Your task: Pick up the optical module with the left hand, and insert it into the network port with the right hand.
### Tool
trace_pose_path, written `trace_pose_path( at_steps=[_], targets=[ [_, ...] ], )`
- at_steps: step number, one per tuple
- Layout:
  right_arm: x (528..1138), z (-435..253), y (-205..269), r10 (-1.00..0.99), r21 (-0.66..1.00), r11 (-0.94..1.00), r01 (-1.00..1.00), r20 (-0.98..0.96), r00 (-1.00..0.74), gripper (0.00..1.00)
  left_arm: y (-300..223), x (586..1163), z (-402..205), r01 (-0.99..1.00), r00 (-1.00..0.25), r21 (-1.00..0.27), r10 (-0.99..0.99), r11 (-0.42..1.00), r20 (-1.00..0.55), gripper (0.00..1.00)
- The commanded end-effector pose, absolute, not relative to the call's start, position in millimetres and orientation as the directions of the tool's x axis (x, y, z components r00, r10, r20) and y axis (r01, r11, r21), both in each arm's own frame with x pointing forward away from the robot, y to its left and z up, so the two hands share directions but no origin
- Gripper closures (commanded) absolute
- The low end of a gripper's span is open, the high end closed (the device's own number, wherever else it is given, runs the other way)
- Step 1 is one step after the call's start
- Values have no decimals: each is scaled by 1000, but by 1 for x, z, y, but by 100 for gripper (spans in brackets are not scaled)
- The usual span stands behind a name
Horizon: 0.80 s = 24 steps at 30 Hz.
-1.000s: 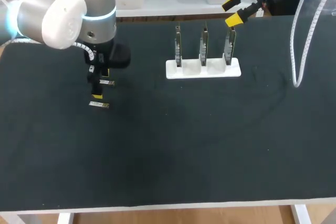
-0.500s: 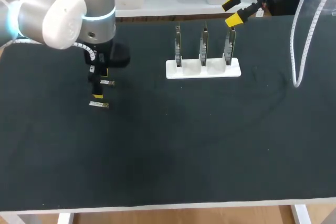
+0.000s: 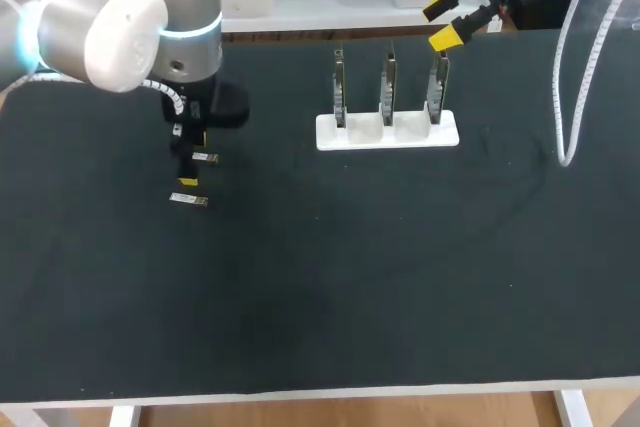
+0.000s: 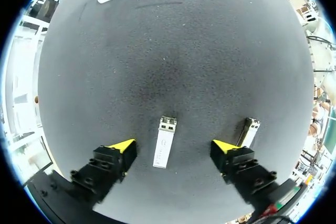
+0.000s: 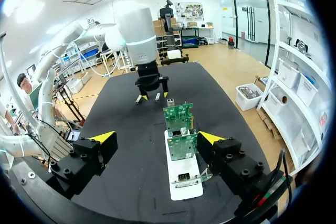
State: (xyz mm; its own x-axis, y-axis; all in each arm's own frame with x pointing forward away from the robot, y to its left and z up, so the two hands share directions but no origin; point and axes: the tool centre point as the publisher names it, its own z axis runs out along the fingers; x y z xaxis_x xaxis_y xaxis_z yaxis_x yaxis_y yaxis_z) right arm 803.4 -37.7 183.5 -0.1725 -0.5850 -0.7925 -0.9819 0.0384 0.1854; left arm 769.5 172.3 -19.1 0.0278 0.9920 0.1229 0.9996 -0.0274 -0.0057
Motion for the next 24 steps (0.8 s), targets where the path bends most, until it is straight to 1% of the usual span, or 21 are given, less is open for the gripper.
trace_pose_path(
  at_steps=[1, 2, 3, 4, 5, 6, 7, 8, 22, 24],
  targets=[
    [804, 184, -37, -585, 186, 39, -982, -792, -173, 0, 172, 773, -20, 1000, 30, -8, 992, -30, 126, 83],
    [804, 184, -37, -585, 186, 39, -982, -792, -173, 0, 172, 773, -20, 1000, 29, -7, 992, -28, 127, 86],
    [804, 184, -37, -585, 186, 39, -982, -792, -173, 0, 172, 773, -20, 1000, 28, -6, 992, -27, 126, 82],
    [804, 184, -37, -585, 186, 39, -982, -792, -173, 0, 172, 773, -20, 1000, 26, -6, 992, -26, 126, 81],
    [804, 184, -37, -585, 186, 39, -982, -792, -173, 0, 172, 773, -20, 1000, 26, -6, 992, -26, 124, 89],
    [804, 184, -37, -585, 186, 39, -982, -792, -173, 0, 173, 773, -20, 1000, 27, -6, 992, -26, 124, 93],
    [804, 184, -37, -585, 186, 39, -982, -792, -173, 0, 173, 773, -19, 1000, 28, -5, 992, -27, 124, 98],
    [804, 184, -37, -585, 186, 39, -982, -792, -173, 0, 173, 773, -19, 1000, 28, -5, 992, -28, 124, 100],
    [804, 184, -37, -585, 186, 39, -982, -792, -173, 0, 171, 771, -16, 999, 35, 4, 993, -36, 114, 100],
    [804, 184, -37, -585, 186, 39, -982, -792, -173, 0, 170, 770, -14, 1000, 24, 5, 995, -24, 94, 100]
  ],
)
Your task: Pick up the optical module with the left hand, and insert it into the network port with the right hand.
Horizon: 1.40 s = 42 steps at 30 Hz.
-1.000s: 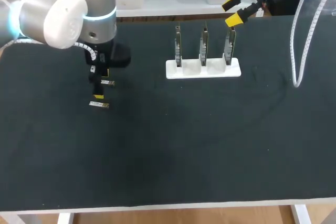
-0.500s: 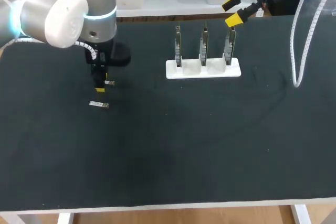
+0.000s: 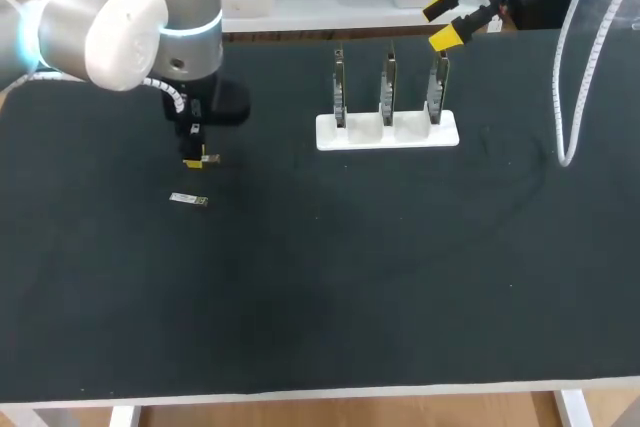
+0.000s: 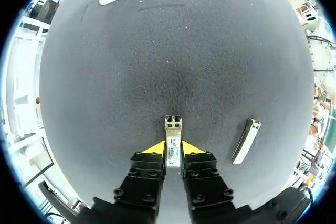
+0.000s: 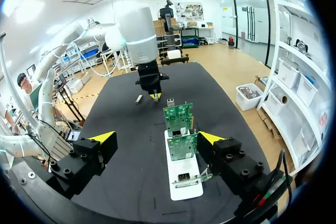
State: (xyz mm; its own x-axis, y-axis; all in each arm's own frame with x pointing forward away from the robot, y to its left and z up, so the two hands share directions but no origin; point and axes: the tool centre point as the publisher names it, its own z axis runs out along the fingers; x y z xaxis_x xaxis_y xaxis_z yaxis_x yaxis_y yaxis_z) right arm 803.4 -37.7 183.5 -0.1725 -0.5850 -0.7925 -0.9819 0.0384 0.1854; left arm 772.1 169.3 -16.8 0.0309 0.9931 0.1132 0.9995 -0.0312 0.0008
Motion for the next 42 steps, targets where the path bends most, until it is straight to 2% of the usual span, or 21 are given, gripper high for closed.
trace_pose_path(
  at_steps=[1, 8, 12, 17, 22, 29, 31, 34, 42],
  targets=[
    [804, 184, -37, -585, 186, 39, -982, -792, -173, 0, 170, 770, -12, 1000, 9, 2, 998, -9, 70, 100],
    [804, 184, -37, -585, 186, 39, -982, -792, -173, 0, 162, 785, 29, 990, -133, 15, 957, 142, -257, 100],
    [804, 184, -37, -585, 186, 39, -982, -792, -173, 0, 153, 792, 56, 983, -155, 32, 901, 183, -406, 100],
    [804, 184, -37, -585, 186, 39, -982, -792, -173, 0, 143, 801, 95, 965, -201, -15, 702, 262, -684, 100],
    [804, 184, -37, -585, 186, 39, -982, -792, -173, 0, 133, 807, 129, 958, -219, -101, 455, 270, -863, 100],
    [804, 184, -37, -585, 186, 39, -982, -792, -173, 0, 120, 808, 161, 968, -196, -150, 233, 201, -953, 100],
    [804, 184, -37, -585, 186, 39, -982, -792, -173, 0, 118, 808, 164, 969, -190, -144, 234, 201, -953, 100],
    [804, 184, -37, -585, 186, 39, -982, -792, -173, 0, 114, 806, 164, 971, -176, -106, 345, 213, -922, 100],
    [804, 184, -37, -585, 186, 39, -982, -792, -173, 0, 114, 806, 164, 971, -176, -106, 345, 213, -922, 100]
  ],
)
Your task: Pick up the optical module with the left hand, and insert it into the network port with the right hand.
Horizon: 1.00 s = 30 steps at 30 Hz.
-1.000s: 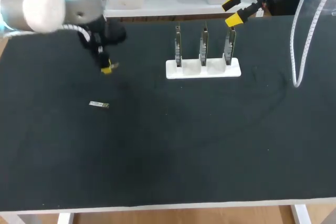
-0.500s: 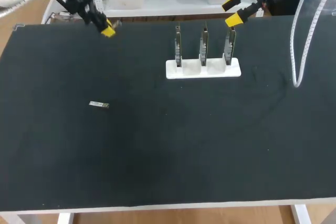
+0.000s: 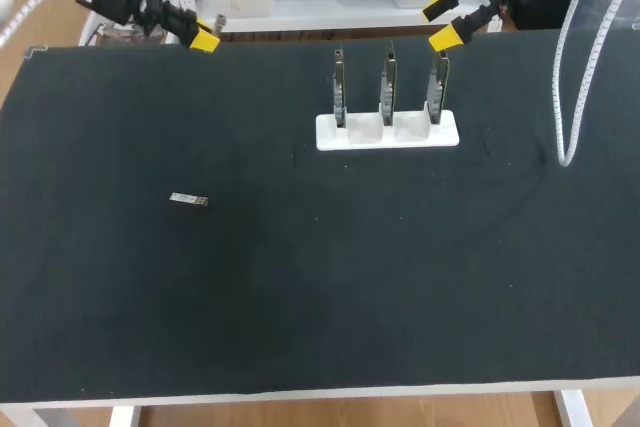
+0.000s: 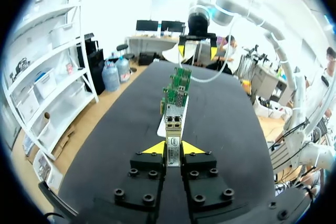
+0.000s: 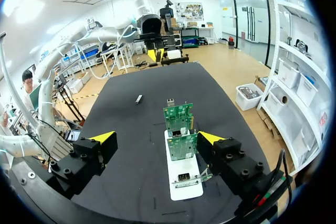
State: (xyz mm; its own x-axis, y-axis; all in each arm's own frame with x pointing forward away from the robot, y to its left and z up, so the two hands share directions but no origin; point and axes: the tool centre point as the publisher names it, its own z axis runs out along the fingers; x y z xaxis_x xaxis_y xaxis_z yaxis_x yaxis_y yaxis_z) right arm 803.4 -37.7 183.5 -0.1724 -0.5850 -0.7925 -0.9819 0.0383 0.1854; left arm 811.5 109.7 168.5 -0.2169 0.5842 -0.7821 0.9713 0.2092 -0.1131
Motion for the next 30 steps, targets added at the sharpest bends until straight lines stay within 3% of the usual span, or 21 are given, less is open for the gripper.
trace_pose_path(
  at_steps=[1, 7, 16, 30],
  targets=[
    [804, 184, -37, -585, 186, 39, -982, -792, -173, 0, 114, 806, 164, 971, -176, -106, 345, 213, -922, 100],
    [804, 184, -37, -585, 186, 39, -982, -792, -173, 0, 103, 806, 178, 973, -119, -49, 307, 227, -944, 100],
    [804, 184, -37, -585, 186, 39, -982, -792, -173, 0, 47, 807, 198, 994, -50, -28, 207, 110, -977, 100],
    [804, 184, -37, -585, 186, 39, -982, -792, -173, 0, 18, 811, 211, 997, -33, -19, 187, 75, -982, 100]
  ],
)
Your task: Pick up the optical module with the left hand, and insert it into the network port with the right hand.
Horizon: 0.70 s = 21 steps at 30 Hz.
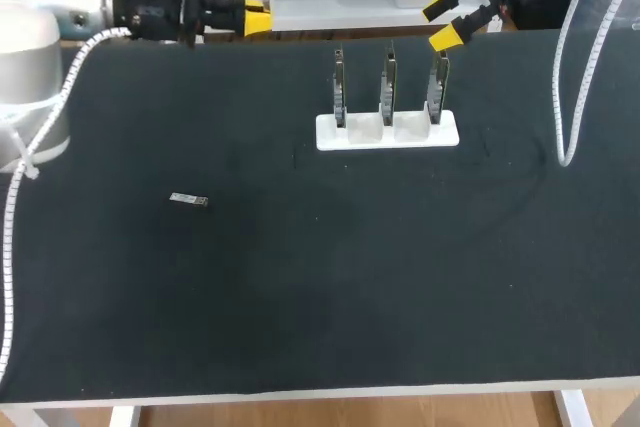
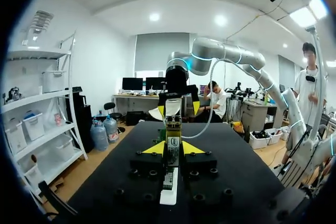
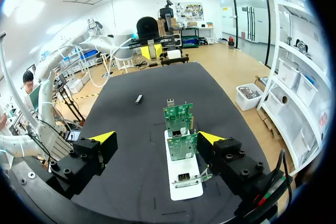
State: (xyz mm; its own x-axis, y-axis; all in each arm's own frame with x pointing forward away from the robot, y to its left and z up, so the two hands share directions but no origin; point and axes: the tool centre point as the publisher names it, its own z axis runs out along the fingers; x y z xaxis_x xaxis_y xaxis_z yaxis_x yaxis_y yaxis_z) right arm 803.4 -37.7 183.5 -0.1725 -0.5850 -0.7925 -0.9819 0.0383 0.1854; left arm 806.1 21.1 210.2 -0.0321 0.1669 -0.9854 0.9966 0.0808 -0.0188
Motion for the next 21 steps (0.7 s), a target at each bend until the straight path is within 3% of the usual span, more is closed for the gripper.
trace_pose_path(
  at_steps=[1, 12, 21],
  targets=[
    [804, 184, -37, -585, 186, 39, -982, -792, -173, 0, 18, 811, 211, 997, -33, -19, 187, 75, -982, 100],
    [804, 184, -37, -585, 186, 39, -982, -792, -173, 0, 23, 809, 207, 996, -52, -36, 183, 86, -982, 100],
    [804, 184, -37, -585, 186, 39, -982, -792, -173, 0, -8, 815, 217, 998, -59, -56, 73, 37, -996, 100]
  ],
)
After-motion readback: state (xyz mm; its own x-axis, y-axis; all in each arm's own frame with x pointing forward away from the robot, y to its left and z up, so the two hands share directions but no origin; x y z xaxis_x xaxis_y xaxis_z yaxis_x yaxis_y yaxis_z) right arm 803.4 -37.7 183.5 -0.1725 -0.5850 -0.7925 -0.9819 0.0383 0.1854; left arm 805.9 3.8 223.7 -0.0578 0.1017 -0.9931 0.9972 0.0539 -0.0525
